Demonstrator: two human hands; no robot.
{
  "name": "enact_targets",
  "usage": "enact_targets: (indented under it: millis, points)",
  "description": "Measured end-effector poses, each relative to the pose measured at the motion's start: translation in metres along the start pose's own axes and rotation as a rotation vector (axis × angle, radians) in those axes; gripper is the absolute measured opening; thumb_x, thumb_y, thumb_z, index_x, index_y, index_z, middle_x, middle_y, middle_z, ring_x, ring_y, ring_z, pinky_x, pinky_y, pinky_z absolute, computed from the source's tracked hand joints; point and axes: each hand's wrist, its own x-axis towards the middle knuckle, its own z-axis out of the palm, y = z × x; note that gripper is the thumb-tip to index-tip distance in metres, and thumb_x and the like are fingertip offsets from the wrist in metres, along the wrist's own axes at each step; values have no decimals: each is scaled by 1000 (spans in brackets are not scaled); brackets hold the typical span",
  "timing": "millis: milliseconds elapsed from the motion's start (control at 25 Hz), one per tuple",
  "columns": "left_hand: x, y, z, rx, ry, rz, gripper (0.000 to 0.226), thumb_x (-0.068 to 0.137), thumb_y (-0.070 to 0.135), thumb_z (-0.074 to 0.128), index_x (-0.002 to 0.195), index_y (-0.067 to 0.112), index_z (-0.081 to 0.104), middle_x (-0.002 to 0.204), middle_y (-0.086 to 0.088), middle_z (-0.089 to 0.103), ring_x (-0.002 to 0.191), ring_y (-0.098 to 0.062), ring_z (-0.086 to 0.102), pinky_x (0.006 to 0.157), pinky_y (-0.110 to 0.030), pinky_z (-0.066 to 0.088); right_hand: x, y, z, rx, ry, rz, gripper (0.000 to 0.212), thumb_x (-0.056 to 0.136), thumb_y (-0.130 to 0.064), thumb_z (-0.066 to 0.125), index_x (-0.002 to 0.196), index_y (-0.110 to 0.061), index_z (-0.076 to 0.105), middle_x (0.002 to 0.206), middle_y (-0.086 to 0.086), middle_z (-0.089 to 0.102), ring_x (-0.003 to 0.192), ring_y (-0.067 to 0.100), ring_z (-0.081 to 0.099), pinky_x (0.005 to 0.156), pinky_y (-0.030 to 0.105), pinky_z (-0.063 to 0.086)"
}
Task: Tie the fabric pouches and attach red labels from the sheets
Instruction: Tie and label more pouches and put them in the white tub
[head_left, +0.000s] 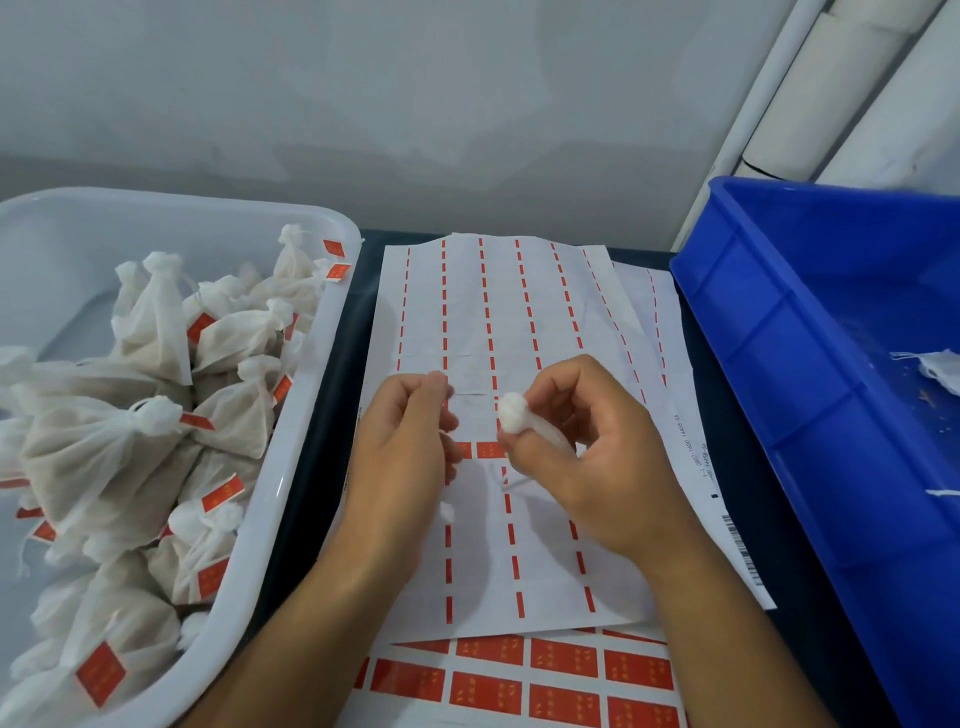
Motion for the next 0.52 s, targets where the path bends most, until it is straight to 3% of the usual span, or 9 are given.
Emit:
enact_targets:
  millis: [80,160,320,440,520]
  points:
    - [-4,0,-1,125,-10,126,40,105,46,46,76,29,68,66,8,63,61,-3,58,58,-17,48,2,-1,0,167,23,63,21,86,-35,79,98,-33,62,90,-7,68,82,14,67,72,29,61]
    - [-7,2,-1,163,-60,189,48,104,52,42,74,30,72,70,7,68,64,-1,61,58,-15,48,4,0,-1,328,28,124,26,83,-32,80,103,-30,64,88,-6,68,83,9,66,73,26,58]
    - [-10,5,1,167,-254,132,57,92,68,33,97,33,78,88,10,74,74,-3,66,61,-12,49,5,0,-5,532,-31,235,34,86,-21,74,115,-37,65,86,-7,71,83,10,71,73,24,57]
    - [-13,6,2,113,-331,133,47,95,63,41,99,36,79,89,10,75,73,-2,68,62,-13,51,5,1,-6,562,-81,256,38,87,-22,73,120,-40,66,94,0,76,91,18,73,81,32,60]
    - [-13,7,2,67,-311,148,33,99,52,52,95,34,79,84,9,74,69,-1,65,62,-16,51,4,0,-5,569,-110,261,40,87,-21,73,122,-40,66,96,3,76,91,17,74,81,30,60]
